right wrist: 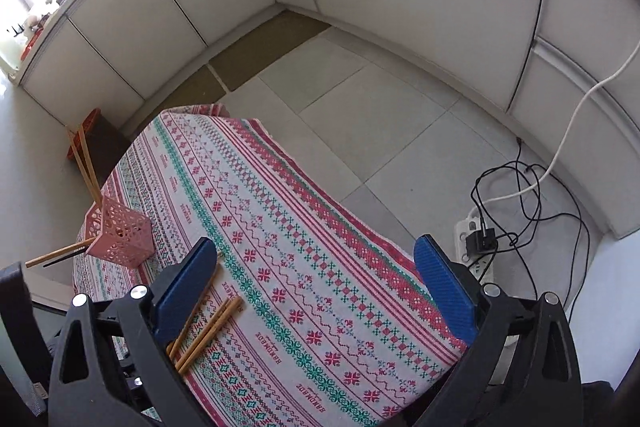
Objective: Organize utensils
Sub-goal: 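Grasp another wooden chopstick with the left tool while the right tool reaches the pile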
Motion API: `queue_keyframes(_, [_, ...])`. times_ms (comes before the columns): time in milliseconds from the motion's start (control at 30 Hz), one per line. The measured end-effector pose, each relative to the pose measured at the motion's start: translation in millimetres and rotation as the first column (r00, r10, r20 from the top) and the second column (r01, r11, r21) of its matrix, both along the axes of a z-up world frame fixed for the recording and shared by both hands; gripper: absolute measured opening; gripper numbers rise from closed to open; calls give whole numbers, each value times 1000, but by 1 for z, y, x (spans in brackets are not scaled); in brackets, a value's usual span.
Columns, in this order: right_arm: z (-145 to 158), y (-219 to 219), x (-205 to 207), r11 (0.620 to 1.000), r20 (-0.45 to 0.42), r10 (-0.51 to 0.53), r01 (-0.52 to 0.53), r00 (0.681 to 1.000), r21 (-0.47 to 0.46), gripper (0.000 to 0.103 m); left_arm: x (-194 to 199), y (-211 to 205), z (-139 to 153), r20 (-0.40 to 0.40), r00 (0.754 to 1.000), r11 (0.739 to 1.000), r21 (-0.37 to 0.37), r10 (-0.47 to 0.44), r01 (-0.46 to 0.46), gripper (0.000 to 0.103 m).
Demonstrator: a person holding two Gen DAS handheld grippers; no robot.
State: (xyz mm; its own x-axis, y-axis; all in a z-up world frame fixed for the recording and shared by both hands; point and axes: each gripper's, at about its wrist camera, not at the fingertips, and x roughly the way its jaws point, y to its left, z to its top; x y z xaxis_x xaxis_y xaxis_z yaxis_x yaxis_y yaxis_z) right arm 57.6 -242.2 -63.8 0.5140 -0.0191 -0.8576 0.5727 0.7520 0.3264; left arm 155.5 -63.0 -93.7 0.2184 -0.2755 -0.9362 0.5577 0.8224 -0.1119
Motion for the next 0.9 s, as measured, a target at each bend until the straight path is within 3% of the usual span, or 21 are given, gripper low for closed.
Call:
queue_keyframes(167, [-10, -14, -6, 998, -37, -17, 19, 999, 53, 96, 14, -29, -38, -186, 980, 997, -14, -72, 71, 85])
queue_keyframes(267, [-16, -23, -9, 998, -58, -36, 39, 998, 53, 96, 22, -38, -54, -250, 965, 997, 2, -76, 79, 73])
queue_keyframes(400, [-23, -37, -11, 996, -88, -52, 58, 995, 67, 96, 29, -46, -67, -268, 961, 995, 55, -68, 86, 47])
queue_keyframes(467, [-26, -41, -11, 994, -94, -65, 72, 994, 82, 96, 31, -47, -70, -269, 961, 995, 63, -61, 81, 40])
queue_keyframes(667, [-32, -37, -6, 991, -102, -43, 56, 994, 125, 96, 39, -33, -63, -253, 966, 996, 56, -50, 67, 31])
queue_keyframes(900, [-33, -32, -3, 992, -111, -27, 41, 993, 121, 96, 41, -29, -72, -220, 973, 988, 126, -62, 92, 22])
